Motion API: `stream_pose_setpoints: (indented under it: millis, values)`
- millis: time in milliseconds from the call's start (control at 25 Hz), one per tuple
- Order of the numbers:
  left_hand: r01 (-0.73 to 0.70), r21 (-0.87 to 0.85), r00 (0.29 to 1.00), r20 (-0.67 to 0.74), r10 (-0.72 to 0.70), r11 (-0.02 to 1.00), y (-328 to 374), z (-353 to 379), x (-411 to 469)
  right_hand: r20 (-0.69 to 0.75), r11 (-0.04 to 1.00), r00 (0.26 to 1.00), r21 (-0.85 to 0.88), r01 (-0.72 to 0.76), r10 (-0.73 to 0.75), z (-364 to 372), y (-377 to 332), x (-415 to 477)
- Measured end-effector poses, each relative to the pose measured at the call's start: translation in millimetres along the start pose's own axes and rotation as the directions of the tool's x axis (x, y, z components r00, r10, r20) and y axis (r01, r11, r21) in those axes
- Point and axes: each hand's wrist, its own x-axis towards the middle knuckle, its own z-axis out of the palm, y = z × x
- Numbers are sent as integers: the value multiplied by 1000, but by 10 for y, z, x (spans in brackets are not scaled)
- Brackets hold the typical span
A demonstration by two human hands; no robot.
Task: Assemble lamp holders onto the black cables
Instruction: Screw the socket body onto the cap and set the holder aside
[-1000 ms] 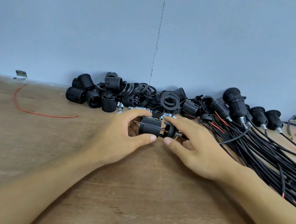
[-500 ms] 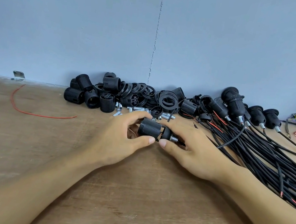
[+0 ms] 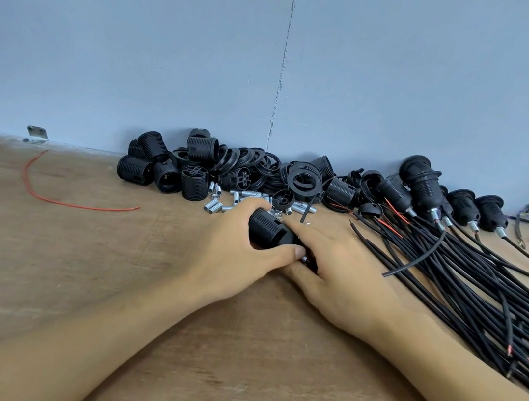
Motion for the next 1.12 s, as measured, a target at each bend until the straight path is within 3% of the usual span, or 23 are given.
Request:
stream_pose_setpoints:
  millis: [280, 560, 880, 1120]
  values:
    - [10, -79, 999, 43, -7, 997, 11, -11, -4, -88, 999, 995, -13, -44, 43, -5, -34, -35]
    - [-25, -46, 996, 86, 29, 999, 53, -22, -24, -24, 998, 999, -59, -31, 30, 0, -60, -23]
    - [-52, -48, 996, 64, 55, 997, 58, -10, 0, -64, 997, 998, -72, 0, -4, -5, -93, -22]
    - [-20, -185, 995, 97, 38, 982, 70, -58, 1, -98, 993, 993, -106, 52, -63, 12, -102, -55]
